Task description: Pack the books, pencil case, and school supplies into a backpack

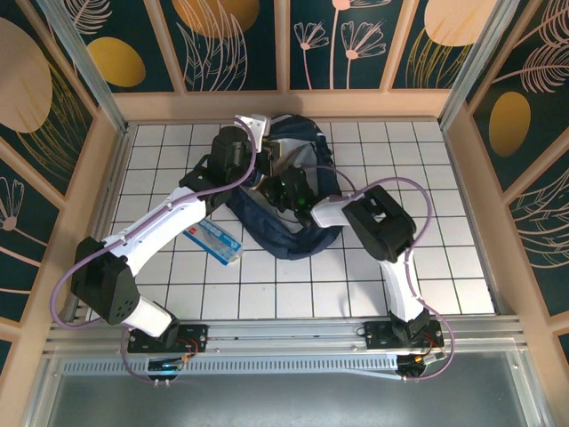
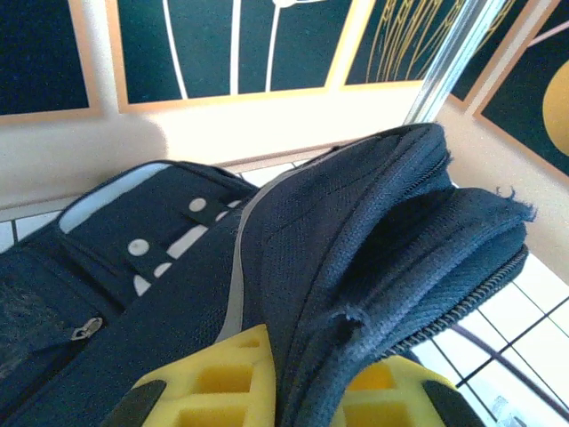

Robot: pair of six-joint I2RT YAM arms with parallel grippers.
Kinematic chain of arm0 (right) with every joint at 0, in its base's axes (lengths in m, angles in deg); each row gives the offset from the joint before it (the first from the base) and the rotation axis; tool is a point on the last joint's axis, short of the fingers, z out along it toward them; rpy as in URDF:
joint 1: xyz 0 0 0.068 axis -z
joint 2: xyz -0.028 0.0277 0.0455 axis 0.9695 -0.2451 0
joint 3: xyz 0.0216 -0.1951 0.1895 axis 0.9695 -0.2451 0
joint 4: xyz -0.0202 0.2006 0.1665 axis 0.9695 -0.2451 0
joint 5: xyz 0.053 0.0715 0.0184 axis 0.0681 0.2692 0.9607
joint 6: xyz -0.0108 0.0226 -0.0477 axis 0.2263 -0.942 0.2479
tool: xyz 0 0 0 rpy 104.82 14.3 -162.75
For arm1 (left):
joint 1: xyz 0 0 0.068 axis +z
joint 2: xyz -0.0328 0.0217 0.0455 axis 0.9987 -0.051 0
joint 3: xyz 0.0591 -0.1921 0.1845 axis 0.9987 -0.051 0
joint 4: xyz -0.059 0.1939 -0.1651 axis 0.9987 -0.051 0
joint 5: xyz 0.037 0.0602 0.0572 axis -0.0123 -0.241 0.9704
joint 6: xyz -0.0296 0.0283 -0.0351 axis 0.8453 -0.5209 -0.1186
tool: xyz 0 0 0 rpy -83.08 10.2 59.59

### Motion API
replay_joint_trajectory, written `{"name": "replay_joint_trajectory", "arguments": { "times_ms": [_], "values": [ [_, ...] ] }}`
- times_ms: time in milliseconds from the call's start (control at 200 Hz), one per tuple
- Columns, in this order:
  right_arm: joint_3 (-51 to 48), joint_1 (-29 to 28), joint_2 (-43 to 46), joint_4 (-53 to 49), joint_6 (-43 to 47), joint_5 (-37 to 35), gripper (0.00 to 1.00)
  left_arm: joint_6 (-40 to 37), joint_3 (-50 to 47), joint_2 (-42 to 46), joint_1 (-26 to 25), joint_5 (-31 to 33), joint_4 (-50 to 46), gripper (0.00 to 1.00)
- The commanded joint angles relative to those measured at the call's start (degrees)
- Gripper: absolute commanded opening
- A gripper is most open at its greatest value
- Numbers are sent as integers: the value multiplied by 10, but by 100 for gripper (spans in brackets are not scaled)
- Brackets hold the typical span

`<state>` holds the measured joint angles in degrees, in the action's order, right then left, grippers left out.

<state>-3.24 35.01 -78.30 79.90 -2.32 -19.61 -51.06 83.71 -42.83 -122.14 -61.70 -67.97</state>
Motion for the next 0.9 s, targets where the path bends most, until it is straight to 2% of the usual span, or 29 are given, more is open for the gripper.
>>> {"name": "replay_joint_trajectory", "arguments": {
  "times_ms": [0,160,265,360,525,626,796,896],
  "values": [
    [59,6,-44,92,-20,20,16,61,19,27,-6,-43,145,0],
    [109,8,-58,67,-9,21,21,63,5,31,-5,-39,149,0],
    [114,13,-54,72,10,58,27,48,-8,45,-6,-24,152,0],
    [63,24,-20,75,13,82,29,28,-9,53,-6,-9,145,0],
    [-48,51,87,-10,59,94,35,3,-24,68,-6,20,151,0],
    [-86,55,160,-77,158,106,37,-13,-19,55,-6,16,151,0],
    [-139,47,274,-200,341,83,40,-20,-2,31,-5,28,143,0],
    [-161,17,334,-271,456,45,42,-22,12,19,-5,16,141,0]
  ]
}}
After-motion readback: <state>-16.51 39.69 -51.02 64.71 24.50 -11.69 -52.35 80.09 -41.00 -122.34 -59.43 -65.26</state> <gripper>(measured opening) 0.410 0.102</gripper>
